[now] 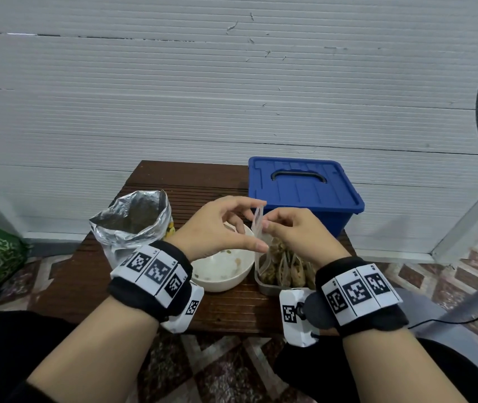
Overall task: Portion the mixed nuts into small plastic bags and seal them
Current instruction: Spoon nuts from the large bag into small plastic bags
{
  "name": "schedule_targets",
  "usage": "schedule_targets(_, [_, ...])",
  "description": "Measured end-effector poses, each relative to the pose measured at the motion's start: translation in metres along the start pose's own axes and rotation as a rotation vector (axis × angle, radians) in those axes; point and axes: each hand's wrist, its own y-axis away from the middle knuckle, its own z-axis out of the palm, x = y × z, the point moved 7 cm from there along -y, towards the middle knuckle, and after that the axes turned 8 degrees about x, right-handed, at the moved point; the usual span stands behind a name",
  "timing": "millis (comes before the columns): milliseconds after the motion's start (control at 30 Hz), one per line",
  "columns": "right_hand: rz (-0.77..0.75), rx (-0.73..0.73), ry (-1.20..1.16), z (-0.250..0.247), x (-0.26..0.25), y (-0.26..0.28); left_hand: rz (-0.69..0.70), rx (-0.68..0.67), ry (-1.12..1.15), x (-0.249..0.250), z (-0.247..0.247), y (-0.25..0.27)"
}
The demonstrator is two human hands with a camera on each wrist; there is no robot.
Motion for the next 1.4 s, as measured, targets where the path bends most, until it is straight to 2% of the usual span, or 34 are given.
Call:
schedule_targets(167, [0.057, 0.194, -0.154, -0.015, -0.001, 0.000, 0.068, 0.082, -0.169, -0.004, -0.004, -0.004])
schedule_targets(300, [0.081, 0.149, -0.210, -0.011, -0.004, 0.003, 0.124, 0.094, -0.220, -0.002, -0.004, -0.004])
schedule_targets(433, [0.079, 0.208, -0.180, -0.015, -0.002, 0.001, 0.179, 0.151, -0.265, 0.002, -0.009, -0.003])
schedule_targets(567, [0.040, 0.242, -0.201, -0.018, -0.006, 0.003, 0.175, 0.182, -0.286, 0.000, -0.013, -0.003])
schedule_targets(667, [0.006, 0.186, -0.198, -0.015, -0.017, 0.007, 0.180, 0.203, -0.283, -0.001, -0.015, -0.004])
schedule_targets(767, [0.017, 0.153, -0.094, -0.013, -0.019, 0.008, 0.187, 0.249, -0.282, -0.001, -0.020, -0.005])
schedule_targets(833, [0.013, 0.173, -0.067, -0.014, -0.020, 0.008, 0.183, 0.255, -0.295, -0.002, -0.022, -0.005])
schedule_targets(933, [0.008, 0.241, -0.183, -0.017, -0.020, 0.007, 0.172, 0.264, -0.300, -0.001, -0.029, -0.003])
schedule_targets(1033, [0.001, 0.271, -0.281, -0.015, -0.022, 0.003, 0.169, 0.301, -0.296, 0.004, -0.046, 0.001])
schedule_targets(1167, [-0.012, 0.223, -0.287, 0.006, -0.031, -0.003, 0.146, 0.400, -0.274, 0.010, -0.087, 0.009])
schedule_targets(1400, [-0.087, 0.091, -0.089, 0.065, -0.055, -0.023, 0.108, 0.613, -0.269, 0.007, -0.170, 0.032])
